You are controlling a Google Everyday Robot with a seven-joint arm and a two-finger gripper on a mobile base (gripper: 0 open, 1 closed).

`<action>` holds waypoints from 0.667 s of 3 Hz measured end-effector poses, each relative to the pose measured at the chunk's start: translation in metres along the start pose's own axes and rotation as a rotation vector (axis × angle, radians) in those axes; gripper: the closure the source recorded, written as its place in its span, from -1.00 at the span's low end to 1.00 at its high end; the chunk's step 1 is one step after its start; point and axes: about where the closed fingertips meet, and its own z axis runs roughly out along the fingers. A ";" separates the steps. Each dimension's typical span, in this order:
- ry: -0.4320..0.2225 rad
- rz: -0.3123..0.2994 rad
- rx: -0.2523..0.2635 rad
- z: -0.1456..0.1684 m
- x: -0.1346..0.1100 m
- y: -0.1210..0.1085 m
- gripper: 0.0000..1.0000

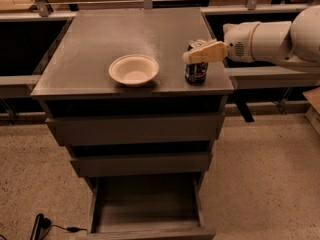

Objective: Pick pepsi can from bottom drawer and place on counter

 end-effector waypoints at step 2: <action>-0.006 -0.085 -0.007 0.001 -0.003 0.004 -1.00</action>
Offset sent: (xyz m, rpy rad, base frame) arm -0.0021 0.0039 0.0025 -0.0477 -0.0615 0.0330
